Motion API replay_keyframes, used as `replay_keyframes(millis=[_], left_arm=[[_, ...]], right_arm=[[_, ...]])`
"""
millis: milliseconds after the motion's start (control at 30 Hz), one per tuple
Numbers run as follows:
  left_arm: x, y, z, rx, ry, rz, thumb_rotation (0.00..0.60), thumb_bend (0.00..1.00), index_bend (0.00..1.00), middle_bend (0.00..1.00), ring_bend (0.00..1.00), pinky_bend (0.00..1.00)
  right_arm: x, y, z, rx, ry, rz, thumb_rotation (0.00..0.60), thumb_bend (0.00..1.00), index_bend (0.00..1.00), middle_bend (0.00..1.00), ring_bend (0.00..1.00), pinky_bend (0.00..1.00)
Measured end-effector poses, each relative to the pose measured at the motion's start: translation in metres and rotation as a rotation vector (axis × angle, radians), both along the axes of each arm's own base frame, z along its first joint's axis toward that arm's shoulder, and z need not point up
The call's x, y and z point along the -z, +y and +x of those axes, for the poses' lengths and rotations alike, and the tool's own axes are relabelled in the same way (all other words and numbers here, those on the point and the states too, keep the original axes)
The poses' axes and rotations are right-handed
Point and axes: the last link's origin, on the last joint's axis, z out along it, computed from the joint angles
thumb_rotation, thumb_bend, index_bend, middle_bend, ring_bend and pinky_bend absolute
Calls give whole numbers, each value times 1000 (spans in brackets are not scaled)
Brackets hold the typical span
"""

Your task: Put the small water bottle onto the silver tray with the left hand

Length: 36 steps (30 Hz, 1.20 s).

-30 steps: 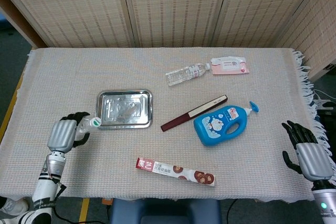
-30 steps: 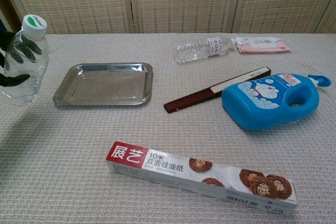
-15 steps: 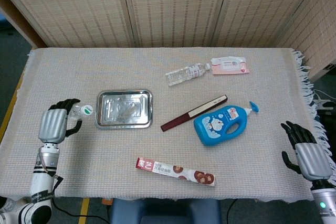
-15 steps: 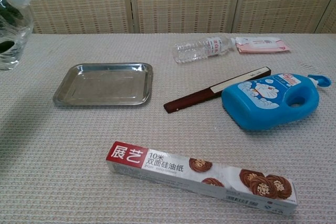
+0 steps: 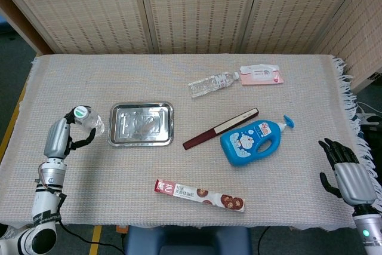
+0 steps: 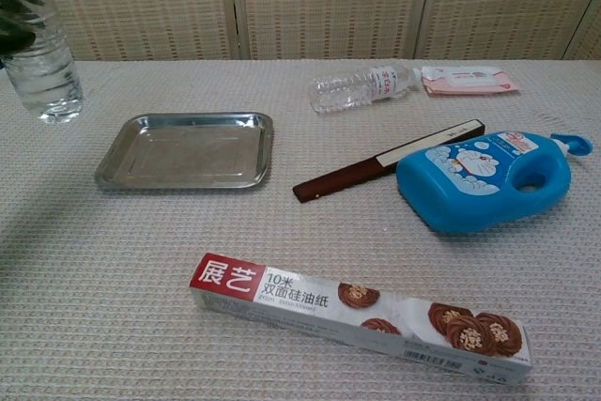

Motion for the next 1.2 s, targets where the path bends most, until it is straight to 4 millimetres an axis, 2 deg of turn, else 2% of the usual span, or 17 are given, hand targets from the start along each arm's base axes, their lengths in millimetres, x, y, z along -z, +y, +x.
replay_keyframes(millis=[233, 367, 500, 733, 867, 967, 1200], left_arm=[[0, 6, -18, 37, 602, 160, 600, 416, 466, 580, 495, 501], [5, 5, -17, 30, 667, 159, 600, 414, 467, 584, 496, 502], [9, 3, -10, 25, 521, 112, 600, 418, 467, 584, 497, 501], [13, 0, 5, 6, -66, -9, 600, 419, 465, 582, 497, 501], [11, -1, 12, -37, -345, -102, 600, 419, 465, 581, 497, 501], [11, -1, 11, -65, -420, -161, 600, 419, 464, 580, 497, 501], [9, 1, 0, -113, -349, -145, 600, 418, 465, 579, 496, 500]], right_arm=[[-1, 0, 0, -2, -3, -3, 600, 242, 0, 0, 0, 93], [-1, 0, 1, -6, -5, -5, 600, 243, 0, 0, 0, 93], [-1, 1, 0, -3, -4, -1, 600, 245, 0, 0, 0, 93], [0, 0, 0, 1, -1, 1, 600, 246, 0, 0, 0, 93], [0, 0, 0, 1, 0, 1, 600, 243, 0, 0, 0, 93], [0, 0, 0, 2, 0, 4, 600, 244, 0, 0, 0, 93], [0, -1, 0, 3, 0, 2, 600, 242, 0, 0, 0, 93]])
